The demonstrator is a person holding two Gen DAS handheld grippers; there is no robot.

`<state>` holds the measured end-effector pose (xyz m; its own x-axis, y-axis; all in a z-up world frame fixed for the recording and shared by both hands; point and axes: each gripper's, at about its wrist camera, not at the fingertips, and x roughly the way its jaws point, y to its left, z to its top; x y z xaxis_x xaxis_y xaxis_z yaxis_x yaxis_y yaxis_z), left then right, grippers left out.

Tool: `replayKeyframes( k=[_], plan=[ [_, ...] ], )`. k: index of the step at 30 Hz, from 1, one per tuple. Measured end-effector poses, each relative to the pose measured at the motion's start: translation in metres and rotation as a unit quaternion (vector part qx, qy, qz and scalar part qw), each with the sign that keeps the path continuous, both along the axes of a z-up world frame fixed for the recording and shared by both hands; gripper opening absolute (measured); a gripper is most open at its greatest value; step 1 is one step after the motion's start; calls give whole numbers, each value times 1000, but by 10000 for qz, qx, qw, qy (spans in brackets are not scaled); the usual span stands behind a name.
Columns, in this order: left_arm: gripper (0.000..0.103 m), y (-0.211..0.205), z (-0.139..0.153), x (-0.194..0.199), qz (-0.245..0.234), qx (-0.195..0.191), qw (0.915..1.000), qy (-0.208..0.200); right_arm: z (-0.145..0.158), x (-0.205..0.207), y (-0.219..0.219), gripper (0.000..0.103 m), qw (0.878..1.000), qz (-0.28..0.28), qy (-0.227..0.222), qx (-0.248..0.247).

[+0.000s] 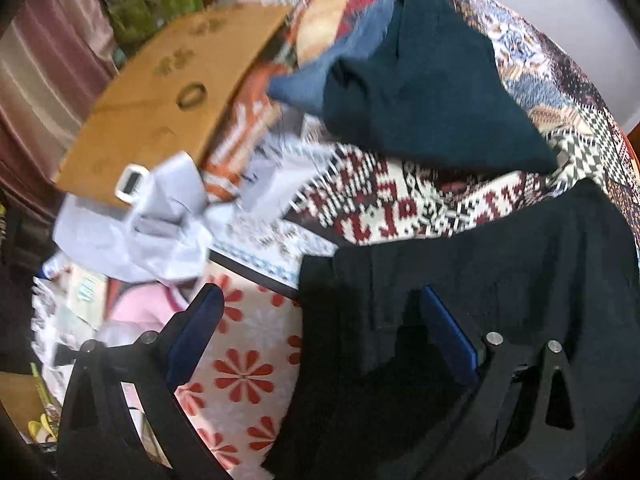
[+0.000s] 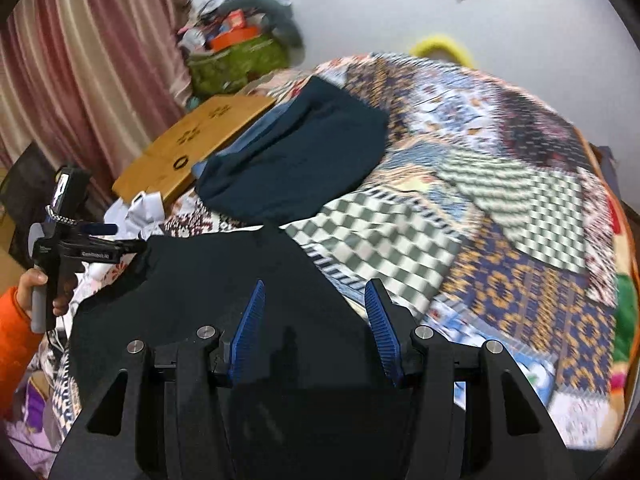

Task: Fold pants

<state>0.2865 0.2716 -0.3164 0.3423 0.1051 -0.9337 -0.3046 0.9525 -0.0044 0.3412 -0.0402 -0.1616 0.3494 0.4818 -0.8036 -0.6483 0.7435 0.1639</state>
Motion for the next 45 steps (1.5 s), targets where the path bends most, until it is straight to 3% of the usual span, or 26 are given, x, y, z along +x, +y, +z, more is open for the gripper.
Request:
replayKeyframes(
  k=[3, 6, 8, 9, 11, 13, 19, 22, 27, 32, 35, 38, 45],
  plan=[
    [95, -4, -12, 4, -115, -303, 9995, 69, -13, 18, 23, 48, 9996, 121, 232, -44],
    [78, -10, -12, 6, -323, -499, 9982, 22, -25, 35, 41, 48, 9986, 221, 489, 19],
    [61, -13, -11, 6, -454, -690, 9966, -61, -35, 43, 53, 48, 9971, 302, 702, 51],
    [59, -15, -12, 6, -529, -705, 9961, -87, -39, 45, 57, 48, 9962, 339, 798, 57],
    [58, -17, -12, 5, -657, -530, 9963, -137, -48, 47, 66, 38, 9940, 450, 999, 42],
    [58, -20, -11, 4, -728, -307, 9967, -164, -54, 44, 76, 13, 9935, 589, 958, -203],
    [51, -8, -16, 1, -398, 472, 9981, -56, -61, 44, 76, 5, 9948, 585, 763, -335],
    [22, 5, -33, 0, -64, 703, 9967, 408, -63, 44, 77, 5, 9949, 519, 748, -435],
    [24, 15, -14, -17, -53, 243, 9995, 197, -42, 36, 67, 7, 9970, 327, 575, -413],
    [59, 8, 35, -48, -42, 285, 9988, -388, -8, 13, 38, 20, 9994, 167, 244, -158],
    [69, -5, 56, -66, -132, 211, 9979, -600, 11, -12, 20, 31, 9997, 201, -26, -127],
    [76, -16, 66, -82, -165, 82, 9975, -681, 20, -34, 3, 38, 9995, 239, -176, -131],
    [78, -27, 63, -118, 162, -549, 9967, -571, 20, -80, -26, 42, 9989, 332, -306, -124]
  ],
)
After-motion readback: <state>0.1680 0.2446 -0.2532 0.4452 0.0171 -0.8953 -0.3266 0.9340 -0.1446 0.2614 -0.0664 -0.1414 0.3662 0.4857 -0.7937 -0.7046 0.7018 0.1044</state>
